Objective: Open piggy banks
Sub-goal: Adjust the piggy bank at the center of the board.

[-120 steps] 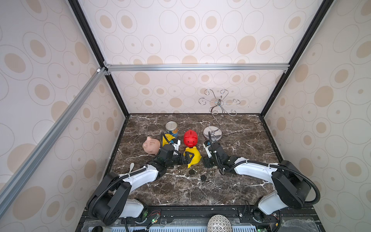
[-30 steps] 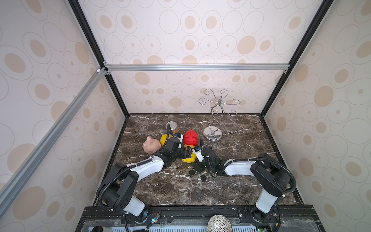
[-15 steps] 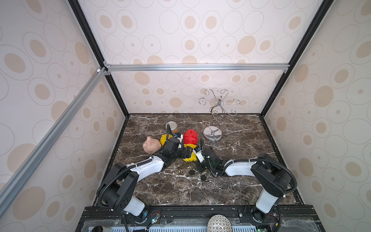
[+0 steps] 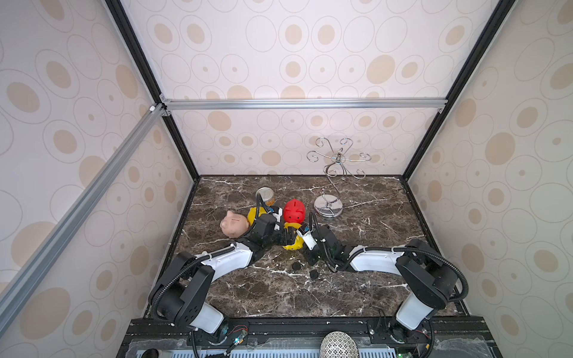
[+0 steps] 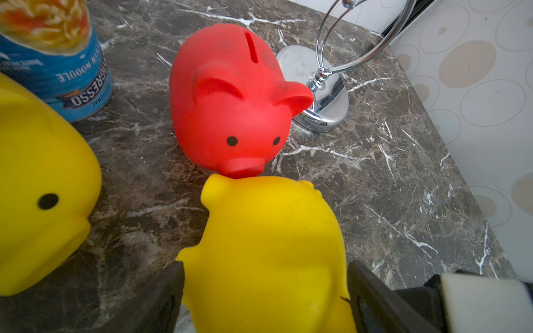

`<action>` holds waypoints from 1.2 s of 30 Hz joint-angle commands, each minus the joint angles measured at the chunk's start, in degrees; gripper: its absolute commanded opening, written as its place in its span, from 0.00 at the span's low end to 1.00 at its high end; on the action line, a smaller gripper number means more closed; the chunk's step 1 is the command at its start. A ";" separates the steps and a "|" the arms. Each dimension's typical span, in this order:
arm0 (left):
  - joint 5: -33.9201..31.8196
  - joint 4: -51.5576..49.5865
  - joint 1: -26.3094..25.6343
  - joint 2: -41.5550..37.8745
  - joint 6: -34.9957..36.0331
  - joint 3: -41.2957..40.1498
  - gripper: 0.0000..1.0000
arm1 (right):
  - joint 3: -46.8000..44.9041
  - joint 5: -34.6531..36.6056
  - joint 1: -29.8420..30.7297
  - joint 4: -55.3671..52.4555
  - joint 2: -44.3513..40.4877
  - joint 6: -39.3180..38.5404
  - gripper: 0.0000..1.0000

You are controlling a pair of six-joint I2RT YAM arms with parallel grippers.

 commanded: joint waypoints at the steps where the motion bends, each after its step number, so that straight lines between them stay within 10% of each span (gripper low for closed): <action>1: 3.20 -3.95 -0.68 0.11 -1.02 -1.88 0.88 | 1.96 0.43 0.19 2.45 0.32 -1.14 0.25; 22: -4.61 -13.19 0.86 -8.68 1.60 2.78 1.00 | 1.54 1.98 0.15 4.24 0.83 -3.65 0.25; 36: -12.50 -20.77 2.30 1.50 5.11 14.80 0.82 | 1.85 1.38 -0.25 4.09 2.90 -4.09 0.25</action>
